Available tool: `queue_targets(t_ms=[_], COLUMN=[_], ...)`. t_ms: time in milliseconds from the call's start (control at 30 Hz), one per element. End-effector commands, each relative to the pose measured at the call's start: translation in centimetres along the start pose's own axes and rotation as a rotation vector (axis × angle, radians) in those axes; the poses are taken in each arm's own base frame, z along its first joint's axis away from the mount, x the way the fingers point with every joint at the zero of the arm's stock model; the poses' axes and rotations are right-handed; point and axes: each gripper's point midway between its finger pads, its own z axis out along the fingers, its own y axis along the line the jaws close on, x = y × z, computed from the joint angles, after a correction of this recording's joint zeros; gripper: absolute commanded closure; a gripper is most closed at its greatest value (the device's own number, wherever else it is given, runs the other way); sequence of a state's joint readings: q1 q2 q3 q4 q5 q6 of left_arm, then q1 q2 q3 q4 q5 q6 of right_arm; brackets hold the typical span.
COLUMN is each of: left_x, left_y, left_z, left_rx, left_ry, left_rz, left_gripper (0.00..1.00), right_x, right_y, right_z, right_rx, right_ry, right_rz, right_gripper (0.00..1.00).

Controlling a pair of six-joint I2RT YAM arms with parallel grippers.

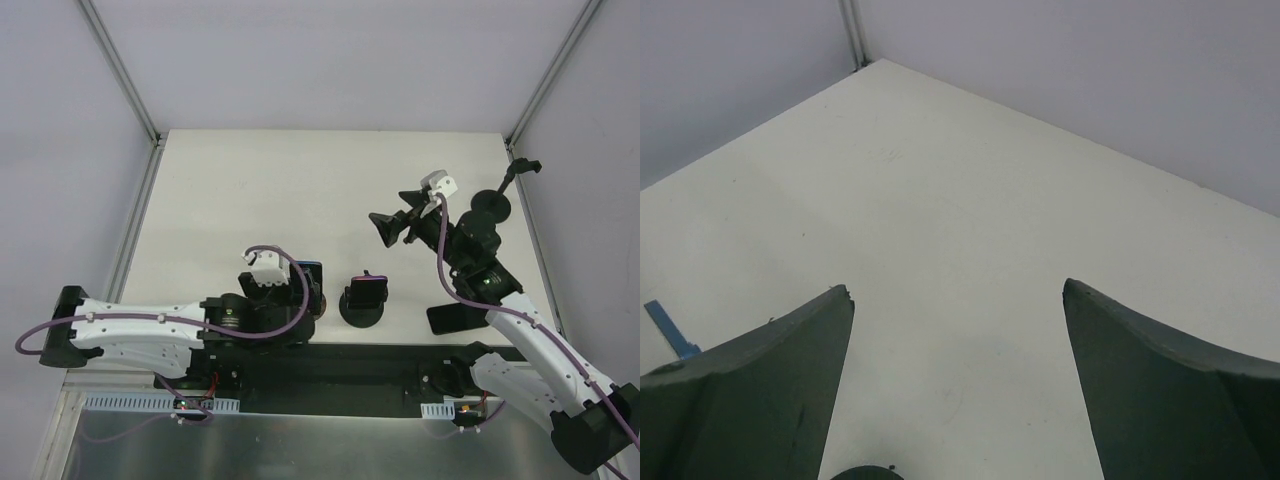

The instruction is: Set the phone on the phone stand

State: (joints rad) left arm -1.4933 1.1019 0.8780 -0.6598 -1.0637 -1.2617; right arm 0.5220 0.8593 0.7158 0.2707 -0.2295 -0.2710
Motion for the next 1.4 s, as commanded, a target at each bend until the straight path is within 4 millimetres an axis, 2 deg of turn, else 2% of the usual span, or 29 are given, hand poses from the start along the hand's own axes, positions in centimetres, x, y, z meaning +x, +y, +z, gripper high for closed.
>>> queue_targets(t_ms=[0, 67, 133, 233, 267, 333, 367, 400, 433, 467, 500, 533, 567, 600, 633, 667, 700, 733, 767, 800, 833, 867, 967, 1000, 1033, 1100, 1133, 1167, 1367], left_x=[-0.7, -2.2, -3.1, -6.1, -7.4, -9.9, -10.0, -11.1, -12.7, -10.9, -12.3, -13.7, -13.5, -14.1, -16.3, -16.7, -17.6, -20.3, -20.0, -20.9, -21.5, -22.2, -22.4, -22.5, -20.9, -21.1, -19.5, -19.4, -17.6], left_y=[0.9, 1.4, 1.6, 1.6, 2.0, 1.4, 0.7, 0.6, -0.2, -2.6, -1.9, -3.0, -3.5, -3.9, -4.3, -4.7, -4.8, -4.5, -4.4, -4.1, -4.8, -3.8, -2.0, -1.5, -0.4, 0.5, 1.2, 1.4, 3.2], left_z=[-2.3, -3.4, -4.4, -6.3, -6.7, -7.5, -7.5, -6.8, -6.9, -6.4, -4.0, -4.0, -2.2, -1.7, -1.2, 0.1, 0.7, 1.1, 2.2, 2.6, 2.2, 2.8, 2.5, 2.6, 3.3, 2.8, 3.4, 3.0, 4.5], left_rx=[0.123, 0.192, 0.256, 0.370, 0.390, 0.427, 0.453, 0.428, 0.436, 0.523, 0.457, 0.493, 0.467, 0.472, 0.465, 0.448, 0.430, 0.405, 0.389, 0.387, 0.441, 0.421, 0.390, 0.378, 0.354, 0.347, 0.334, 0.346, 0.301], left_ry=[0.085, 0.078, 0.085, 0.055, 0.025, -0.015, -0.012, -0.031, -0.041, 0.065, 0.080, 0.094, 0.139, 0.141, 0.092, 0.097, 0.083, 0.040, 0.089, 0.095, 0.110, 0.109, 0.085, 0.063, 0.085, 0.026, 0.046, 0.028, -0.006], left_rz=[0.076, 0.048, 0.041, 0.046, 0.071, 0.078, 0.176, 0.192, 0.199, 0.292, 0.267, 0.256, 0.263, 0.257, 0.239, 0.269, 0.272, 0.241, 0.234, 0.208, 0.186, 0.158, 0.146, 0.146, 0.152, 0.157, 0.163, 0.181, 0.253], left_gripper=[0.01, 0.01, 0.01, 0.01, 0.01, 0.01, 0.01, 0.01, 0.01, 0.01, 0.01, 0.01, 0.01, 0.01, 0.01, 0.01, 0.01, 0.01, 0.01, 0.01, 0.01, 0.01, 0.01, 0.01, 0.01, 0.01, 0.01, 0.01, 0.01], right_x=[-3.4, -3.4, -3.3, -2.7, -1.5, -1.7, -1.1, -1.7, -1.6, -1.4, -1.5, -1.8, -1.7, -1.7, -1.7, -1.5, -1.4, -0.6, -0.7, -0.6, -0.2, 0.2, 1.0, 2.1, 1.9, 2.5, 3.1, 3.0, 3.6], right_y=[-2.8, -3.4, -5.1, -7.8, -8.4, -9.9, -10.4, -10.6, -12.1, -12.6, -12.8, -14.8, -15.2, -15.2, -17.2, -18.1, -18.9, -21.0, -21.9, -22.3, -24.0, -24.7, -27.6, -28.2, -29.9, -31.1, -32.3, -33.0, -37.3], right_z=[-0.8, -1.0, -1.6, -3.4, -4.3, -5.4, -5.9, -6.1, -6.8, -7.3, -7.3, -8.0, -8.0, -7.7, -8.1, -8.3, -8.5, -9.3, -9.7, -9.6, -10.5, -10.7, -12.0, -12.2, -12.3, -11.9, -11.6, -11.4, -10.0], right_rx=[0.181, 0.222, 0.325, 0.474, 0.518, 0.568, 0.590, 0.590, 0.640, 0.658, 0.652, 0.713, 0.701, 0.671, 0.716, 0.735, 0.746, 0.807, 0.822, 0.802, 0.829, 0.833, 0.906, 0.924, 0.919, 0.916, 0.921, 0.918, 0.939], right_ry=[-0.046, -0.016, 0.011, 0.082, 0.133, 0.143, 0.168, 0.154, 0.154, 0.163, 0.154, 0.140, 0.140, 0.136, 0.116, 0.110, 0.105, 0.091, 0.077, 0.074, 0.051, 0.030, -0.061, -0.076, -0.135, -0.179, -0.189, -0.202, -0.276], right_rz=[0.077, 0.106, 0.113, 0.147, 0.186, 0.223, 0.250, 0.292, 0.331, 0.360, 0.421, 0.462, 0.507, 0.561, 0.626, 0.665, 0.702, 0.774, 0.802, 0.841, 0.882, 0.939, 1.032, 1.063, 1.056, 1.113, 1.123, 1.121, 1.155], right_gripper=[0.12, 0.11, 0.11, 0.11, 0.10, 0.10, 0.10, 0.10, 0.10, 0.10, 0.10, 0.10, 0.10, 0.10, 0.11, 0.11, 0.11, 0.11, 0.11, 0.11, 0.11, 0.12, 0.12, 0.12, 0.12, 0.12, 0.12, 0.12, 0.12])
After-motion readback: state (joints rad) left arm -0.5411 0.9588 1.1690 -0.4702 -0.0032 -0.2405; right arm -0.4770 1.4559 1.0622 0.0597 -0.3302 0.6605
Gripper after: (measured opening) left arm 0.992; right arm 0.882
